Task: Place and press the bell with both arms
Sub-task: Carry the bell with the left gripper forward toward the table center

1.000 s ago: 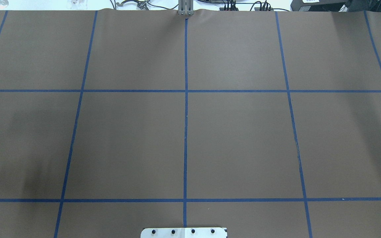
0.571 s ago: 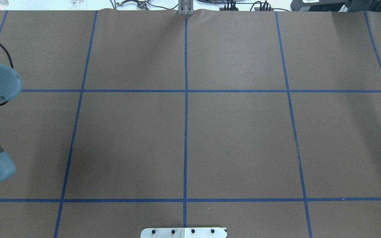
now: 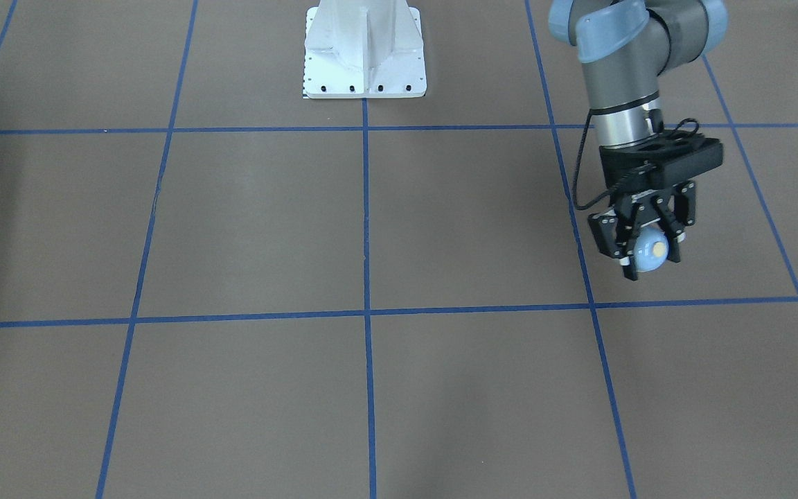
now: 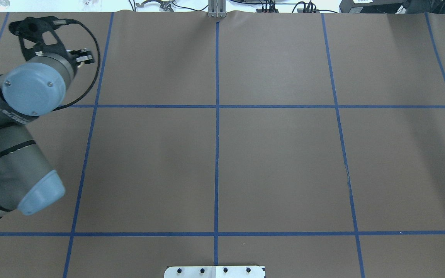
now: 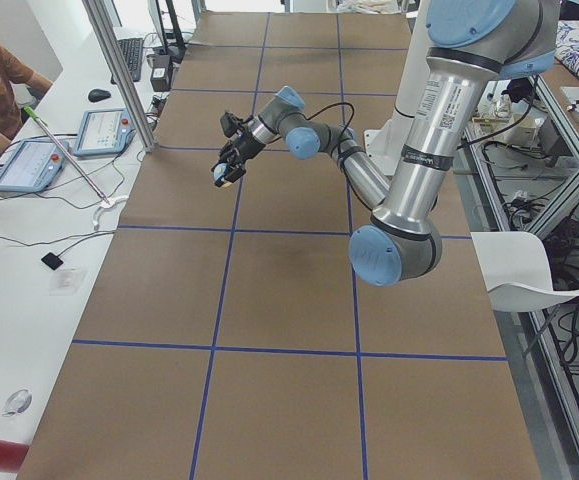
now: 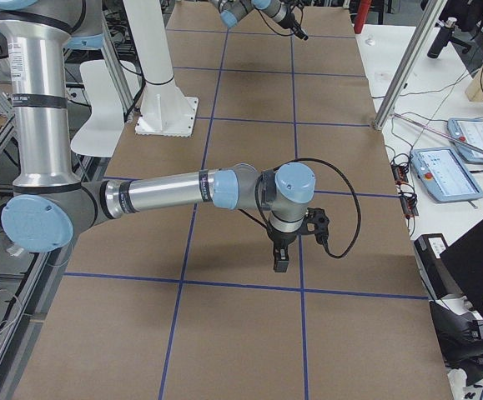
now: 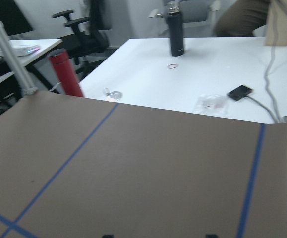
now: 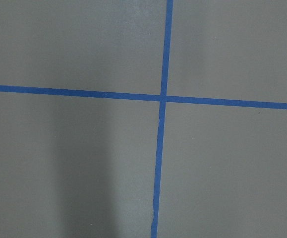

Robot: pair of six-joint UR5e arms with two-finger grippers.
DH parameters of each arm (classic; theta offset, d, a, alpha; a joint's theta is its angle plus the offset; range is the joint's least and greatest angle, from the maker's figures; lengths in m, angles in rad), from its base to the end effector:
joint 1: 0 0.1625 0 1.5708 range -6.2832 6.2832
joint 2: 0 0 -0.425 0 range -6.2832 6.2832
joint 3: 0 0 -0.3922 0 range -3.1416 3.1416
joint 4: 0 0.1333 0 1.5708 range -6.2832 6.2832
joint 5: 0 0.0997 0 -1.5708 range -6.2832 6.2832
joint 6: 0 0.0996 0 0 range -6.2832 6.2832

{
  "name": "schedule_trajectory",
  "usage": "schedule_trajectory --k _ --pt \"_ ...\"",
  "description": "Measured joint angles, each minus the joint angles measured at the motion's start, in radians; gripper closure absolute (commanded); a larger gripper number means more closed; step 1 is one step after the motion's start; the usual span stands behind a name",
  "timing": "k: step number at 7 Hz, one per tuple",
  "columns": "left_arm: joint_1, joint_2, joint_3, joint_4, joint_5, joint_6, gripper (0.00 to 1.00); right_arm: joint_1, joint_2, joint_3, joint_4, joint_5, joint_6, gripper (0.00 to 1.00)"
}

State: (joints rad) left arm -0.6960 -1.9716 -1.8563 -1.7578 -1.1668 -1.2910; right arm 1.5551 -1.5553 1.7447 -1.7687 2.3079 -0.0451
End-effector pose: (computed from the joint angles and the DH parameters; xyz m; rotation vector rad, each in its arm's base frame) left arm 0.3525 -0.5192 0.2877 0.7471 0.5911 -0.5610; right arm 0.0586 -0.4918 0.5882 0.0027 -0.7372 -0.0549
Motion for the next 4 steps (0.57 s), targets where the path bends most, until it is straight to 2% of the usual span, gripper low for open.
schedule_trajectory --k 2,3,4 --pt "0.065 -0.144 0.245 -0.364 0.028 0.144 1.0 0.0 -0.003 0.005 0.0 0.011 0.001 0.0" --pt "0.09 -0.179 0.331 -0.515 0.032 0.217 1.0 0.0 -0.006 0.007 0.0 0.02 0.001 0.0" --pt "0.118 -0.203 0.38 -0.604 0.034 0.258 1.0 0.0 -0.008 0.007 -0.001 0.03 0.001 0.0"
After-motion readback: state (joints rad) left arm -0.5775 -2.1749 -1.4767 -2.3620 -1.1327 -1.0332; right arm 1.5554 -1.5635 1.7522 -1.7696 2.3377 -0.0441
